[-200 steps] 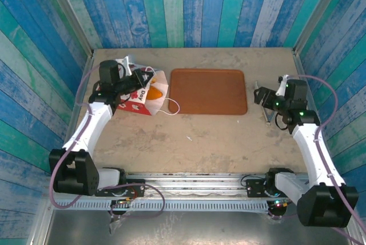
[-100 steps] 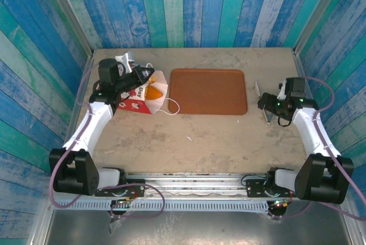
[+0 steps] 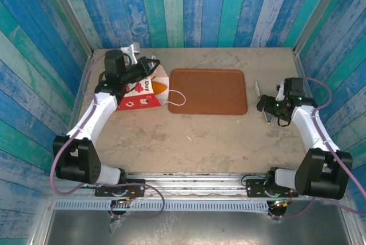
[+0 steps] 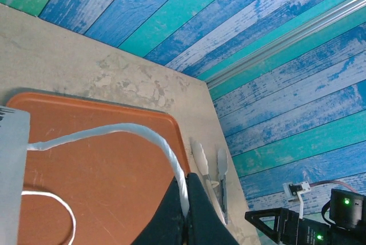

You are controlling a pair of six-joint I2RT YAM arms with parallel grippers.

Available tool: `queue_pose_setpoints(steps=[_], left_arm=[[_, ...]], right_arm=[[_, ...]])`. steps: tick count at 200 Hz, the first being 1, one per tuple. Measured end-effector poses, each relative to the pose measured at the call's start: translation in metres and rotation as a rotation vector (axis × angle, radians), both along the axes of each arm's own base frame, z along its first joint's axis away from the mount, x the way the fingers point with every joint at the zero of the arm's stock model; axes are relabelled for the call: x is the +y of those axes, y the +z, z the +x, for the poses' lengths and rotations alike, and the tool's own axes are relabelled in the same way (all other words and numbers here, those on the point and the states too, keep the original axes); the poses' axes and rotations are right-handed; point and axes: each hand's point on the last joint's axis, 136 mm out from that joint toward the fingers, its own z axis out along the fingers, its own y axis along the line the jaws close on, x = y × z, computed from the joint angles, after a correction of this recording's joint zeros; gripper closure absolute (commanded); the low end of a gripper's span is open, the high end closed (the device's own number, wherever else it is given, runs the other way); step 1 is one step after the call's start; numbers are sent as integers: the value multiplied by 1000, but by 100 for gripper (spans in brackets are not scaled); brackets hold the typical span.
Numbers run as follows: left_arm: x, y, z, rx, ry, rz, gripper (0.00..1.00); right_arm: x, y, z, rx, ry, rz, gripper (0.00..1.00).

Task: Take the fake bread out of the paper bag

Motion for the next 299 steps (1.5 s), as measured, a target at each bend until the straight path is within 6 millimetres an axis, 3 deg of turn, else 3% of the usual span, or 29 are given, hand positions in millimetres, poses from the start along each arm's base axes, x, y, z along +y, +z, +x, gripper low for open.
queue_pose_setpoints(steps=[95,120,132,156,178,193,204,299], left_arm=[[5,-50,-14,87,-23,133,86],[5,-52,-14,81,-26,149,72],[6,-53,-14,76,-26,155,55],[7,-53,-13,62,-24,173,30],[8,-53,-13,49,-19,185,9],[9,-52,-16,34,-19,197,0],[10,-50,-19,15,-20,208,6],[33,-8,-42,-190,93,294,6]], right_arm=[[-4,-6,-3,78,35,-36,0],[-9,-10,-7,105,28,-63,0],[-12,-13,-9,132,25,-81,0],[-17,-23,-10,194,25,-105,0],[-19,-32,-14,244,35,-110,0],[-19,-37,-14,278,53,-111,0],[-19,-41,-12,309,64,-111,0],[-29,-68,39,448,196,-134,1]])
